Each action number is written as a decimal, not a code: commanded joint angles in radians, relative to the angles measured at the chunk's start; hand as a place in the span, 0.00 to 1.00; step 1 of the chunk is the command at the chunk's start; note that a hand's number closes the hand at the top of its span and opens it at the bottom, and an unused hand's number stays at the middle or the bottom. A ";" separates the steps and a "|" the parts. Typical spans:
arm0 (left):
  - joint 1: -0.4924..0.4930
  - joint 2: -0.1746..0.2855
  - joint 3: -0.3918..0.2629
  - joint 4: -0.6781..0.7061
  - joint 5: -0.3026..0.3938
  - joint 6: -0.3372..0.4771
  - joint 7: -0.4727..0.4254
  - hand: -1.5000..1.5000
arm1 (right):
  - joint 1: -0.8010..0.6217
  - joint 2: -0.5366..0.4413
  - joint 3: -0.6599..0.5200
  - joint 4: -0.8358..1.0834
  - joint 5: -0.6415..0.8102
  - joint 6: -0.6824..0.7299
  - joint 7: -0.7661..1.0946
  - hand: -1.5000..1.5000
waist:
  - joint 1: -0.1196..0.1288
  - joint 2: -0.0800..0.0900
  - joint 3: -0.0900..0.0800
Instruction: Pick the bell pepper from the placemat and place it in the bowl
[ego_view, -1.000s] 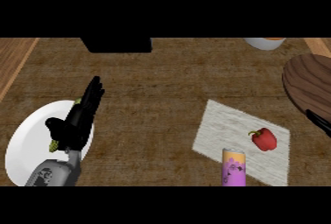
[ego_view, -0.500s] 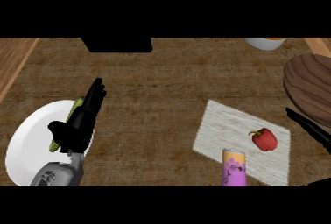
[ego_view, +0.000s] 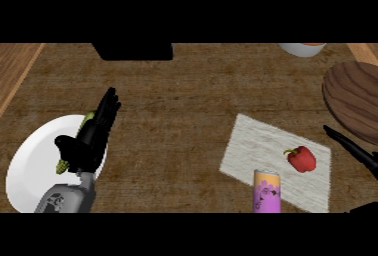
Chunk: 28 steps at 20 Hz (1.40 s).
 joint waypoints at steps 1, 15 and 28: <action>-0.005 -0.005 0.023 -0.004 -0.011 -0.017 0.016 0.50 | -0.005 -0.003 -0.069 0.059 -0.037 0.074 -0.094 0.00 | 0.000 0.000 0.000; 0.044 -0.058 0.027 -0.094 -0.076 -0.041 0.070 0.50 | -0.081 0.138 -0.061 0.157 0.058 0.136 -0.047 0.00 | 0.005 0.000 0.000; -0.014 -0.094 0.070 0.010 -0.091 -0.071 0.012 0.50 | -0.206 0.192 -0.061 0.452 0.283 -0.086 -0.168 0.00 | 0.006 0.002 0.000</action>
